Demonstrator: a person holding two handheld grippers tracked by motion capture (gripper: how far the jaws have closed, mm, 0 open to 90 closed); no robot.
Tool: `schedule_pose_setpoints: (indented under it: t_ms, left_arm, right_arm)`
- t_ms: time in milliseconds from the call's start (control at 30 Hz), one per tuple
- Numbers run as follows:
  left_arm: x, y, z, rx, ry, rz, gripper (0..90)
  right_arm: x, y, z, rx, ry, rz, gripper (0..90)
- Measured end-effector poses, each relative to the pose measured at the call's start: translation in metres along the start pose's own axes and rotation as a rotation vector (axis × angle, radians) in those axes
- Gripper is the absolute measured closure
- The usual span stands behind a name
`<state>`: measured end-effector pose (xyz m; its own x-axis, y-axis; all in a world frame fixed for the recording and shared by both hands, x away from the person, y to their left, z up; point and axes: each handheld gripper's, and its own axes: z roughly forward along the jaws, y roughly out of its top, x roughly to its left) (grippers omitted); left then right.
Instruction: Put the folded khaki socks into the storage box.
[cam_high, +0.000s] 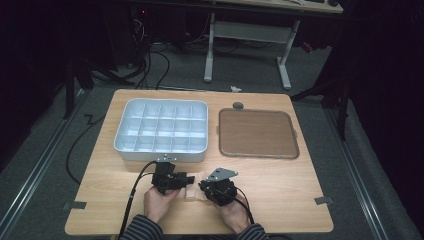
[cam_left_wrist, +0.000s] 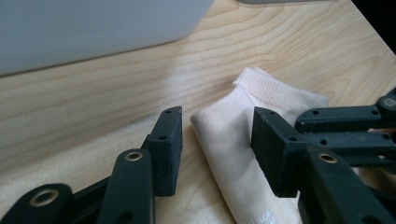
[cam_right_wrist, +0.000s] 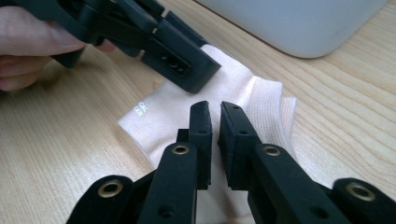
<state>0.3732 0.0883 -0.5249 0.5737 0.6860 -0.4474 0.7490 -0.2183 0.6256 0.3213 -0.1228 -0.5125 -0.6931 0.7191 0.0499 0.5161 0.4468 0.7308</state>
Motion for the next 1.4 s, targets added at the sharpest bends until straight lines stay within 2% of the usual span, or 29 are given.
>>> schedule_pose_setpoints:
  t_ms: [233,367,500,567,700,933,1067,1233,1400]
  left_arm:
    - [0.003,-0.006,-0.002,0.0,-0.035,-0.028,57.1]
    - [0.004,-0.007,0.0,-0.003,-0.059,-0.037,65.1]
    - [0.002,-0.008,-0.001,-0.029,-0.073,-0.033,77.9]
    - [0.0,-0.008,-0.002,-0.037,-0.077,-0.026,81.2]
    - [-0.002,-0.008,-0.005,-0.044,-0.079,-0.014,82.8]
    - [-0.003,-0.008,-0.006,-0.033,-0.086,-0.022,83.4]
    - [-0.004,-0.007,-0.01,-0.031,-0.091,-0.019,83.5]
    - [-0.005,-0.006,-0.015,-0.039,-0.091,-0.023,83.5]
    - [-0.007,-0.005,-0.016,-0.05,-0.115,-0.025,83.4]
  right_arm:
    - [-0.002,-0.004,0.005,0.014,-0.004,0.006,84.0]
    - [-0.002,-0.004,0.005,0.01,-0.004,0.011,84.0]
    - [-0.002,-0.004,0.005,0.01,-0.001,0.012,84.0]
    - [-0.002,-0.004,0.005,0.012,-0.001,0.013,84.0]
    - [-0.003,-0.004,0.005,0.012,0.007,0.018,84.0]
    - [-0.005,0.004,0.002,-0.008,0.012,0.041,87.5]
    - [-0.007,0.011,0.004,0.004,-0.002,0.041,90.0]
    - [-0.008,0.01,0.009,0.025,0.0,0.04,90.0]
    - [-0.008,0.01,0.014,0.046,0.007,0.042,90.0]
